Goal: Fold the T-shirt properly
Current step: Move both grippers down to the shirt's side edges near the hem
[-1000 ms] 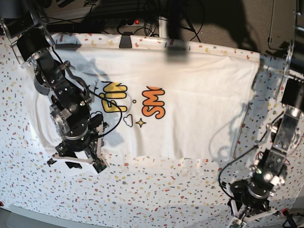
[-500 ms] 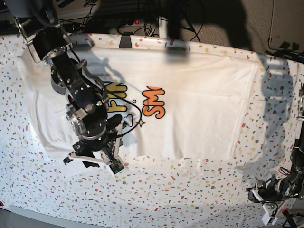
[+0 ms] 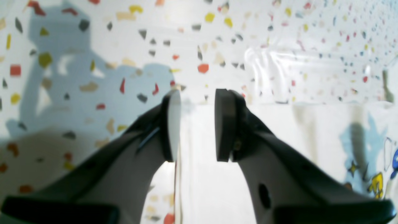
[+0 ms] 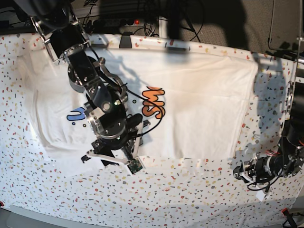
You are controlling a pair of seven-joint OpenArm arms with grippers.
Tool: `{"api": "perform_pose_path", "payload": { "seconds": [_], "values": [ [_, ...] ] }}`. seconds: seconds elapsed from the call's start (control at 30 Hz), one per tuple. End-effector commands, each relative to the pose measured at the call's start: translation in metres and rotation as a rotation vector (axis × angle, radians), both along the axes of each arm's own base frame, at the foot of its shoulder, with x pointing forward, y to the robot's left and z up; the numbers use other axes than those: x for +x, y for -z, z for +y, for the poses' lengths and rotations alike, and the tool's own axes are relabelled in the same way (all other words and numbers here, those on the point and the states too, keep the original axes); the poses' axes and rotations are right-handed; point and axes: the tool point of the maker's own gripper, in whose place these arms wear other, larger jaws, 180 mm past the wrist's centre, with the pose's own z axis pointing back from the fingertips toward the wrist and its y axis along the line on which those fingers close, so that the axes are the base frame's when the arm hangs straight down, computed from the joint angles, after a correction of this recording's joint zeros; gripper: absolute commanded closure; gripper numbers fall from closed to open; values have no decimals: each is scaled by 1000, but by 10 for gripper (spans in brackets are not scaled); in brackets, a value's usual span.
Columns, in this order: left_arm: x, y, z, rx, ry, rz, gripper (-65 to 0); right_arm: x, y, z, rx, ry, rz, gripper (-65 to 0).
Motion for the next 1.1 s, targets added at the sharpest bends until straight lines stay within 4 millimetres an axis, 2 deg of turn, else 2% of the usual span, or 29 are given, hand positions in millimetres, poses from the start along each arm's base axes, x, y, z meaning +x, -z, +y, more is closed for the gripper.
{"api": "perform_pose_path", "payload": {
  "seconds": [0.0,0.2,0.4,0.73,0.93,1.07],
  "values": [
    [12,-17,5,-1,-13,-62,-186,5,-13,-1,-1,8,-47,-246],
    [-3,17,17,61,-54,-112,-185,-12,10,-5,-23,18,4,-246],
    [-3,15,14,9,-77,-107,-185,-22,23,-4,-22,21,40,-246],
    [-6,22,-2,-7,-51,-87,-185,-24,15,7,-12,25,16,-246],
    [-12,31,-20,-30,-8,-80,-185,-26,5,10,1,25,2,-246],
    [-15,39,-17,45,19,-126,-185,-32,10,11,5,22,14,-246]
  ]
}}
